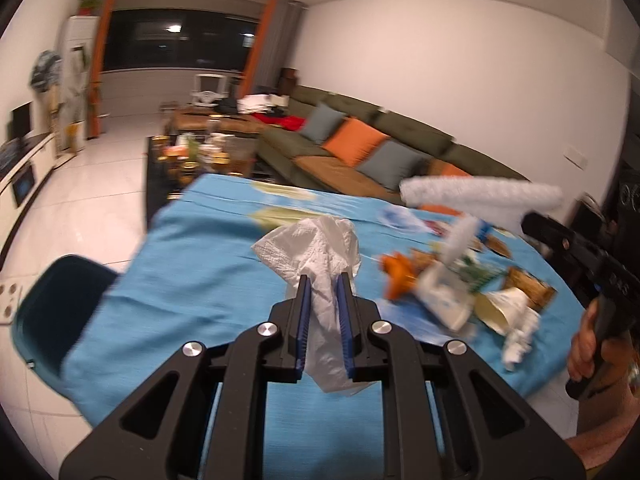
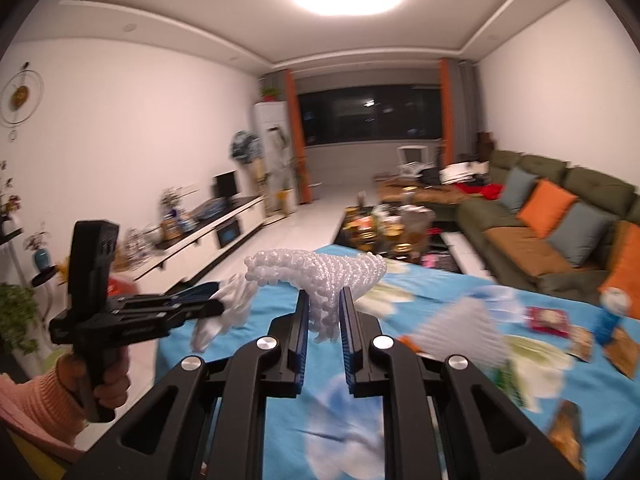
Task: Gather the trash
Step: 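Carry the tissue and foam net over the teal bin with both tools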
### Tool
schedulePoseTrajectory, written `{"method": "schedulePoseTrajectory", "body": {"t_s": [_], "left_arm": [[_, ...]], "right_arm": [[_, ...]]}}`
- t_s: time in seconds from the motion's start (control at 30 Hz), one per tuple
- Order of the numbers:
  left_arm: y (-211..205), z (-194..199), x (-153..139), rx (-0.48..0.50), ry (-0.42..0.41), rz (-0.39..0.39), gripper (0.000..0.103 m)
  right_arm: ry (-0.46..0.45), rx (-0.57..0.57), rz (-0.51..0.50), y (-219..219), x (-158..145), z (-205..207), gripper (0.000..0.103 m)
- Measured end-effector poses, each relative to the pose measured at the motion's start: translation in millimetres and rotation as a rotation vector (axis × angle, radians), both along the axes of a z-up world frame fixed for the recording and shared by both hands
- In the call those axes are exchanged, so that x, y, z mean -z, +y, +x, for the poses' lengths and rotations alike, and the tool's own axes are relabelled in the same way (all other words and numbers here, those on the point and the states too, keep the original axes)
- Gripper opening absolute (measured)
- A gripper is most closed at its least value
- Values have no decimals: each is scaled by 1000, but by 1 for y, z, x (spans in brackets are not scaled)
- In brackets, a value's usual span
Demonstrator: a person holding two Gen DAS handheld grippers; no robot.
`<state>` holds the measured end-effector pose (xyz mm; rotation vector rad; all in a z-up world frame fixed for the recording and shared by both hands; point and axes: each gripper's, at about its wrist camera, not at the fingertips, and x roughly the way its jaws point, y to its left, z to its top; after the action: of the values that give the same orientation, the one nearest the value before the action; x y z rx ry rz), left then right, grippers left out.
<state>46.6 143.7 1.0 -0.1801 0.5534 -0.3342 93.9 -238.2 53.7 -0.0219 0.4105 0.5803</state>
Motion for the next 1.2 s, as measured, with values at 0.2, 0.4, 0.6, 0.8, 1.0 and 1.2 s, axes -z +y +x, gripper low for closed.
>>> {"method": "schedulePoseTrajectory", "body": {"t_s": [0.2, 0.4, 0.6, 0.8, 1.0, 1.2], "left_arm": [[75, 15, 2, -173, 19, 10, 14], [150, 24, 4, -327, 40, 25, 14], [216, 24, 15, -434, 80, 22, 14], [255, 28, 37, -492, 144, 4, 14], [268, 40, 62, -531, 198, -6, 14], [271, 52, 85, -553, 245, -16, 15]], "right_arm": [[66, -145, -6, 61, 12, 41, 14], [133, -256, 0, 119, 21, 77, 14], [187, -343, -23, 179, 32, 101, 14], [250, -399, -45, 224, 49, 116, 14], [319, -441, -70, 263, 69, 132, 14], [373, -453, -114, 294, 85, 147, 14]]}}
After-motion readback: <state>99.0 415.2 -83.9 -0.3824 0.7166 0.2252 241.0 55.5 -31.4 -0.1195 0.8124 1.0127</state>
